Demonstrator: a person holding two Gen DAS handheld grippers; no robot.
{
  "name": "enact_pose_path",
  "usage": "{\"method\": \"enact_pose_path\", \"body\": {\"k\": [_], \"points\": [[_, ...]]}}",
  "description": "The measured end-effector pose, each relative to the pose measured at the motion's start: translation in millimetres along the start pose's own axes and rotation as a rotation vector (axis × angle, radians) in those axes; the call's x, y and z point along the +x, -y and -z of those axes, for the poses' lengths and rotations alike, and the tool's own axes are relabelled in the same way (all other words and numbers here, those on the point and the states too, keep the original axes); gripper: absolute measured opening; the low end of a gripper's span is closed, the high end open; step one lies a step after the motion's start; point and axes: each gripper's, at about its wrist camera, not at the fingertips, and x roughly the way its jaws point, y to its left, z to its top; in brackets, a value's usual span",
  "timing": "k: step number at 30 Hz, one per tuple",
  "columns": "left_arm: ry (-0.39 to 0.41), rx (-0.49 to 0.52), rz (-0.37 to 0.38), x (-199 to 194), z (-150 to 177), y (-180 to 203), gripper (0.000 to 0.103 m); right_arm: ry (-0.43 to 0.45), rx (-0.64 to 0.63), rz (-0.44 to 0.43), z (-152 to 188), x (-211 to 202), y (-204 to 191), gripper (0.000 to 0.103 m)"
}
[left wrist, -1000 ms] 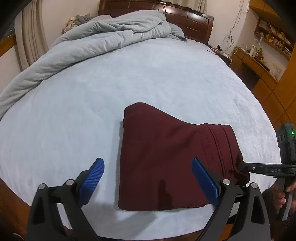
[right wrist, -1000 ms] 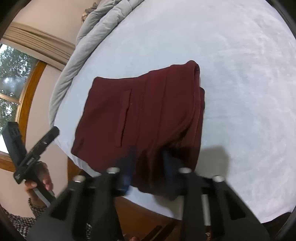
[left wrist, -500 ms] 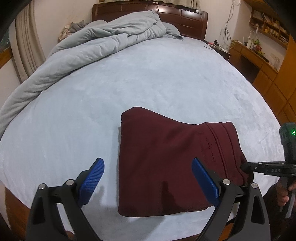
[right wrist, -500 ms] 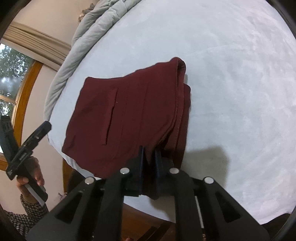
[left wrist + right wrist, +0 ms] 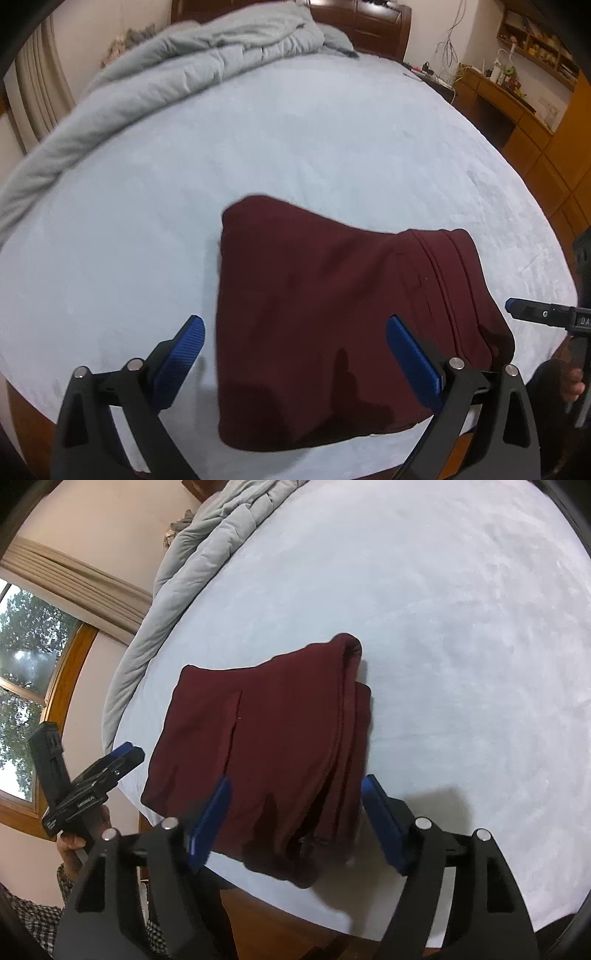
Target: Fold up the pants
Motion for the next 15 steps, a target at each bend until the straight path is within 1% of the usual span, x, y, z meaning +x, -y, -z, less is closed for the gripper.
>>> {"method": "enact_pose_path", "body": {"k": [2, 3, 5, 7, 11, 12, 14, 15], "points": [[-0.043, -0.027, 0.043, 12.4, -1.8, -9.0, 0.099, -0.013, 0.012, -0.023, -1.6, 6.4, 5.9, 0.077], [-0.071, -0.053, 0.083, 20.1, -2.6, -17.0, 0.099, -0.025, 0.023, -0.039, -2.0, 10.4, 9.7, 0.077], [-0.108, -0.107, 0.138, 30.1, -3.1, -31.0, 0.099, -0.044, 0.036, -0.055, -2.0, 17.1, 15.1, 0.077], [-0.143, -0.169, 0.167, 39.4, -2.9, -47.0, 0.099, -0.055, 0.035, -0.056, -2.1, 22.8, 17.2, 0.077], [-0.205, -0.219, 0.306, 54.7, 0.1, -67.1, 0.099, -0.074, 0.038, -0.079, -1.5, 31.3, 21.3, 0.078], [-0.229, -0.225, 0.347, 61.0, 2.1, -70.9, 0.099, -0.079, 0.04, -0.08, -1.4, 33.3, 22.9, 0.078], [-0.27, -0.23, 0.404, 71.9, 5.1, -74.8, 0.099, -0.096, 0.046, -0.094, -0.7, 38.5, 27.4, 0.08], [-0.3, -0.241, 0.449, 80.5, 8.1, -77.1, 0.099, -0.101, 0.051, -0.099, -0.4, 40.4, 29.0, 0.08]]}}
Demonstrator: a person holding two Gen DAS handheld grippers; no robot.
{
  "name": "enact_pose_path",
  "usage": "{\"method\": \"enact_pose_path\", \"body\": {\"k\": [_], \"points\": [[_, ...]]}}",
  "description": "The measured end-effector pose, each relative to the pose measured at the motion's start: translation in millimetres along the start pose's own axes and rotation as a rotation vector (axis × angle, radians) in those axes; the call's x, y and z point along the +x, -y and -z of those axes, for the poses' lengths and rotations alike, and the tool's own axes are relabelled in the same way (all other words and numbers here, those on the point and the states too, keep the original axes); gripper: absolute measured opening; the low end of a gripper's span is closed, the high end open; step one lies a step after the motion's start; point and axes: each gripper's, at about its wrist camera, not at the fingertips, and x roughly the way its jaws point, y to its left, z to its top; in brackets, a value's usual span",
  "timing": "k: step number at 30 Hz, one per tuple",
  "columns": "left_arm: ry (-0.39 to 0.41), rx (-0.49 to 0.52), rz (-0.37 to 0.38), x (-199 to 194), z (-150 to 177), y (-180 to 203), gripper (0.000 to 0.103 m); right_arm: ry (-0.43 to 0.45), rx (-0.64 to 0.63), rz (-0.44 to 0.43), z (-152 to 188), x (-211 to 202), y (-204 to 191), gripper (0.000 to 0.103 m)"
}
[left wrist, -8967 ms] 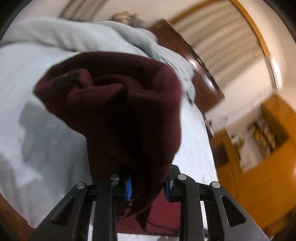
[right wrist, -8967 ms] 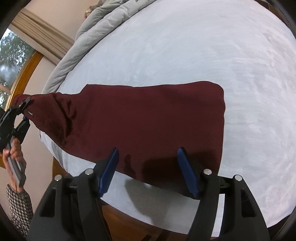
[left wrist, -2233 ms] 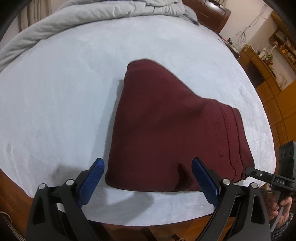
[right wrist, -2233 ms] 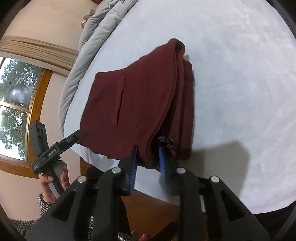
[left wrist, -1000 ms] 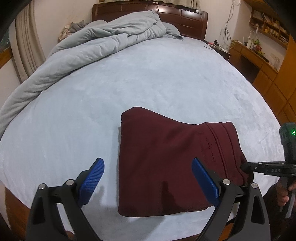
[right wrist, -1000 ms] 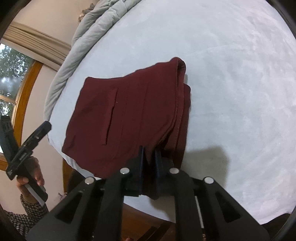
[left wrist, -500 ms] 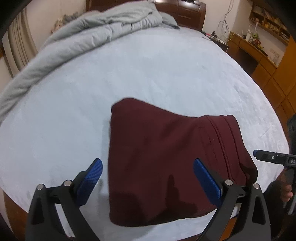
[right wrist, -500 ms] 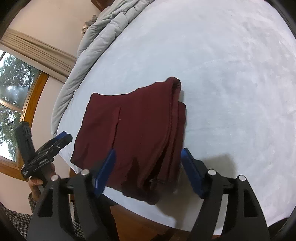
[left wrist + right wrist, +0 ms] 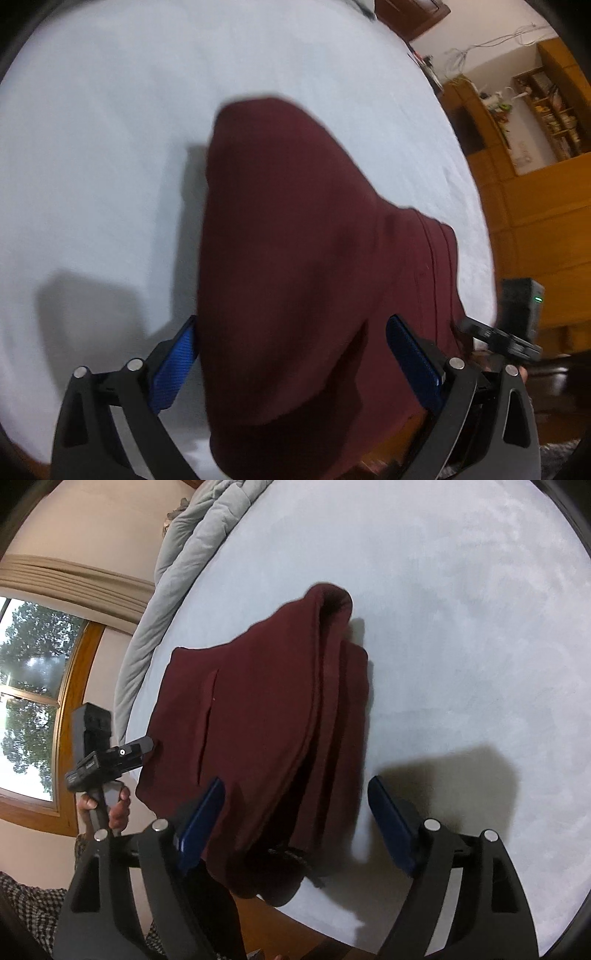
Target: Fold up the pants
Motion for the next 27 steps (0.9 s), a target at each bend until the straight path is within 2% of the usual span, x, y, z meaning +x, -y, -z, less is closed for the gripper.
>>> {"method": "enact_pose_path", "body": {"k": [3, 7, 11, 13, 15, 18, 19, 21, 23, 24, 26, 27], "points": [[-0.059, -0.03, 0.091, 17.6, -0.4, -11.5, 0.099, -0.023, 0.015, -0.031, -0.6, 7.7, 7.5, 0.081], [-0.096, 0.0, 0.156, 28.9, 1.3, -8.8, 0.099, -0.04, 0.054, -0.111, -2.0, 17.3, 20.2, 0.084], [-0.149, 0.031, 0.18, 30.7, 2.0, -6.4, 0.099, -0.05, 0.059, -0.181, -7.1, 26.3, 27.0, 0.087], [-0.174, -0.015, 0.221, 34.6, -0.6, -15.5, 0.099, -0.056, 0.045, -0.187, -10.2, 30.1, 24.7, 0.087], [-0.181, -0.056, 0.24, 33.7, 1.3, -22.6, 0.099, -0.056, 0.014, -0.214, -13.6, 33.5, 16.4, 0.083], [-0.204, -0.077, 0.223, 34.3, 1.8, -23.9, 0.099, -0.066, -0.003, -0.205, -14.4, 42.3, 11.2, 0.078], [-0.203, -0.084, 0.212, 33.9, 1.9, -24.2, 0.096, -0.065, 0.004, -0.205, -14.8, 42.8, 11.2, 0.073], [-0.194, -0.087, 0.165, 31.1, 2.8, -23.4, 0.084, -0.056, 0.018, -0.22, -14.1, 37.7, 12.6, 0.057], [-0.193, -0.096, 0.143, 28.2, 5.5, -22.9, 0.065, -0.044, 0.038, -0.245, -12.1, 30.7, 14.0, 0.045], [-0.188, -0.106, 0.145, 24.7, 5.9, -22.4, 0.062, -0.036, 0.033, -0.246, -10.1, 25.5, 11.7, 0.044], [-0.177, -0.112, 0.15, 20.0, 6.8, -21.4, 0.048, -0.017, 0.005, -0.226, -7.4, 15.7, 0.1, 0.04], [-0.168, -0.113, 0.152, 17.2, 7.6, -20.0, 0.045, -0.007, -0.004, -0.229, -6.5, 11.2, -4.1, 0.039]]}}
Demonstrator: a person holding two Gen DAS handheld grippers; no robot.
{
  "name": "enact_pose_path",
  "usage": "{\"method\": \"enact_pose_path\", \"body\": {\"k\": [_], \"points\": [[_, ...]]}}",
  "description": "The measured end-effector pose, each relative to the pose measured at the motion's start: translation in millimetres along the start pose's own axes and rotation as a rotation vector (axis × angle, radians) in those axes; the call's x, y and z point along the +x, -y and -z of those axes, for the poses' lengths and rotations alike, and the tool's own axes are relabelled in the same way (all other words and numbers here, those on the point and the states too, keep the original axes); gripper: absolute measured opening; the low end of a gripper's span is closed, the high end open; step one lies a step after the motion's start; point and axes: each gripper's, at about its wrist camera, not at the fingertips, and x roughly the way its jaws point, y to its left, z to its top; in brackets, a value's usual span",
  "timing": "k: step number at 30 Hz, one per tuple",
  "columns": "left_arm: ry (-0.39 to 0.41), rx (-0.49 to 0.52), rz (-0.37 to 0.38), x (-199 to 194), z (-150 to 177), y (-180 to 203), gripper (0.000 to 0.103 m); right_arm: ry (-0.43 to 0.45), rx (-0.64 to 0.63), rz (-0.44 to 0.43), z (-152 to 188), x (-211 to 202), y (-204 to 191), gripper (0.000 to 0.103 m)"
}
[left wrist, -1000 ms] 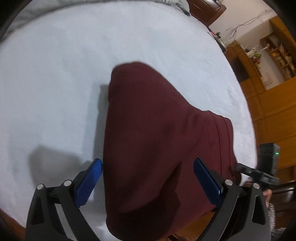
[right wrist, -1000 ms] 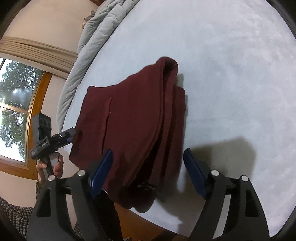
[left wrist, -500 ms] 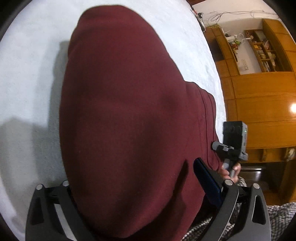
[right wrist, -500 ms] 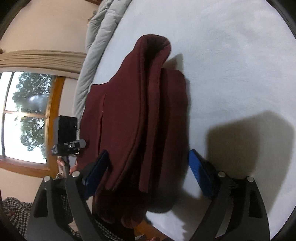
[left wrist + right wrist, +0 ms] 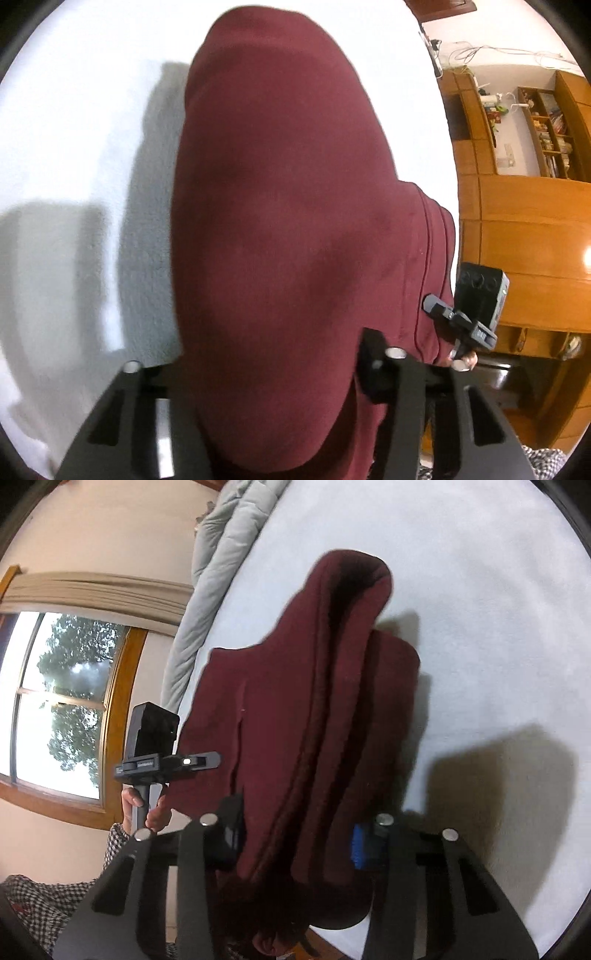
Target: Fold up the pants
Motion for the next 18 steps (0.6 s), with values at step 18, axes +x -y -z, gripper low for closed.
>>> {"method": "enact_pose_path", "body": {"k": [18], "points": [[0.207, 0.154, 0.103, -2.9, -95.2, 103.8, 0.038, 0.187, -0.198, 0.174, -136.4, -93.1, -38.4, 0.038]]}}
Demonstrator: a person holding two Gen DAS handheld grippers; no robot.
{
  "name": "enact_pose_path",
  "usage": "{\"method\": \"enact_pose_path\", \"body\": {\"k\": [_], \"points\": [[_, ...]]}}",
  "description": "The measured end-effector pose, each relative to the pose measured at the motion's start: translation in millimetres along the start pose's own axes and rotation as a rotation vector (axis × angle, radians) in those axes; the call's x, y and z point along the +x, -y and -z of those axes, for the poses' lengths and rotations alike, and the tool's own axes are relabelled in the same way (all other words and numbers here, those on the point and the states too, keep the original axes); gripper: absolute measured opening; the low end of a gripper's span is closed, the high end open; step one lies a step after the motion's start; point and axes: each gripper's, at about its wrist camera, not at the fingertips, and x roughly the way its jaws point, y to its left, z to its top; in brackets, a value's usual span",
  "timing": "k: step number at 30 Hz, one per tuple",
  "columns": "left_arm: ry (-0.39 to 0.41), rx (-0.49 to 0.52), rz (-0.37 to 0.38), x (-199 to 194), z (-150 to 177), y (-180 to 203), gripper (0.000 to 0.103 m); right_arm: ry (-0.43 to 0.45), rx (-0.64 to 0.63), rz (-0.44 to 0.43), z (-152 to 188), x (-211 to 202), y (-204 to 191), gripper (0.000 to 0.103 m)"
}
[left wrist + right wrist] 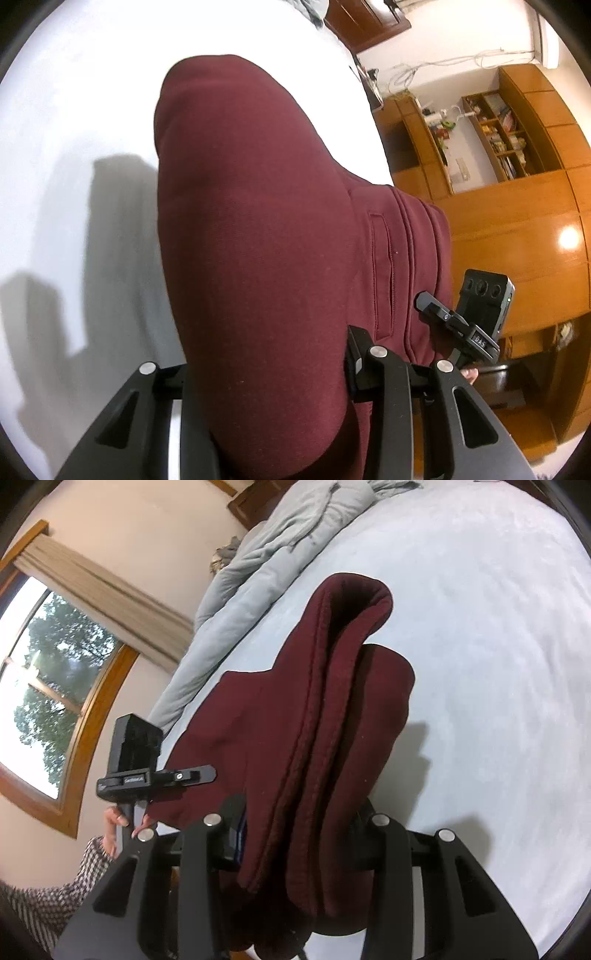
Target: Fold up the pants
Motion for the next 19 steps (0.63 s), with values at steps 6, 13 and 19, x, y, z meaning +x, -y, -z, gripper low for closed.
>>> {"method": "enact_pose_path", "body": {"k": [6, 13, 19], "points": [[-0.01, -0.021, -0.112, 44.2, -30.8, -31.8, 0.038, -0.063, 0.096, 0.045, -23.1, 61.9, 64.9, 0.04], [-0.001, -0.048, -0.162, 55.9, -19.6, -60.8, 0.062, -0.056, 0.179, 0.077, -6.0, 75.4, 102.7, 0.063], [0.083, 0.002, -0.349, 14.7, -15.2, -34.9, 0.071, 0.019, 0.088, 0.182, 1.7, 24.8, 77.0, 0.06]]}}
